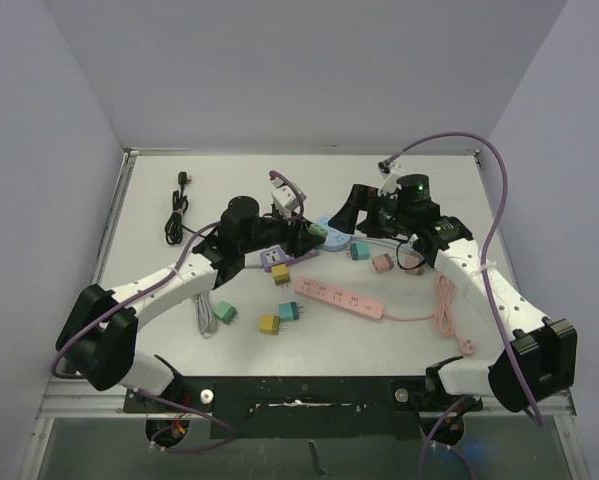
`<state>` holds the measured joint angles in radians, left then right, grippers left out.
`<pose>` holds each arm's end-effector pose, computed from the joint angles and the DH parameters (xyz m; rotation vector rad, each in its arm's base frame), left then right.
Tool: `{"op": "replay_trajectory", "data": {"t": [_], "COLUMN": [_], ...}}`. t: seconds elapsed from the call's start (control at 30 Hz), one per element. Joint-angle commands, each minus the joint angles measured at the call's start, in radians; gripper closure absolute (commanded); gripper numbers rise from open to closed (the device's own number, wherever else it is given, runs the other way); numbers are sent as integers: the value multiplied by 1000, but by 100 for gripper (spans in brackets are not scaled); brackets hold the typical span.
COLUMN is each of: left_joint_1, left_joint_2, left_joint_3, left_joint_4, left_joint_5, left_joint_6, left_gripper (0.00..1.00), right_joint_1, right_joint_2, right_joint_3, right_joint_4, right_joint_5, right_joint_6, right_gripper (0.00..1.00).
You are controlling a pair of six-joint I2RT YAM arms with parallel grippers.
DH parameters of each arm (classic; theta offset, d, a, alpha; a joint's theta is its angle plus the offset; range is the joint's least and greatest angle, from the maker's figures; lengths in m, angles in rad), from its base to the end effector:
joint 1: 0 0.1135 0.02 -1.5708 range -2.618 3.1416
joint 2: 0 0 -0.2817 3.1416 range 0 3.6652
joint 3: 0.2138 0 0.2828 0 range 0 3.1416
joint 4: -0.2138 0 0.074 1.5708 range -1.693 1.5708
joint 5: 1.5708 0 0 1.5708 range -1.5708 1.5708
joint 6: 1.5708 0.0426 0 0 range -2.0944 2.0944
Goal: Insert the plug
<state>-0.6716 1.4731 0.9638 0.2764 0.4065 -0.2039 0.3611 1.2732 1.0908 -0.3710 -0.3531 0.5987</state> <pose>0.2816 -0.2454 0.2854 0.7305 1.7504 -0.9768 0.2914 0.1258 0.3318 0.0439 2.2329 0.9239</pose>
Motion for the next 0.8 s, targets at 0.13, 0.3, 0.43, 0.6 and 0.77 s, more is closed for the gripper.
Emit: {"op": "replay_trajectory", "data": {"t": [0.13, 0.3, 0.43, 0.6, 0.77], "left_joint_1": [-3, -2, -3, -3, -3], "left_joint_2": [-86, -86, -77, -41, -25], "left_joint_3": [-93, -92, -86, -50, -37], "left_joint_4": [287, 265, 253, 195, 178], "left_joint_5": [173, 181, 164, 182, 204], "left_joint_6": [264, 338, 358, 381, 385], "left_gripper": [82, 82, 83, 83, 83], "right_joint_1": [53, 60, 74, 101, 125], "right_joint_2": [75, 96, 102, 124, 158], "right_joint_3": [117, 124, 121, 133, 154], "right_joint_4": [-40, -53, -65, -63, -68], "right_joint_5": [-75, -83, -94, -120, -113], "right_joint_6": [-37, -39, -51, -63, -68], "right_gripper": [17, 26, 27, 27, 29]}}
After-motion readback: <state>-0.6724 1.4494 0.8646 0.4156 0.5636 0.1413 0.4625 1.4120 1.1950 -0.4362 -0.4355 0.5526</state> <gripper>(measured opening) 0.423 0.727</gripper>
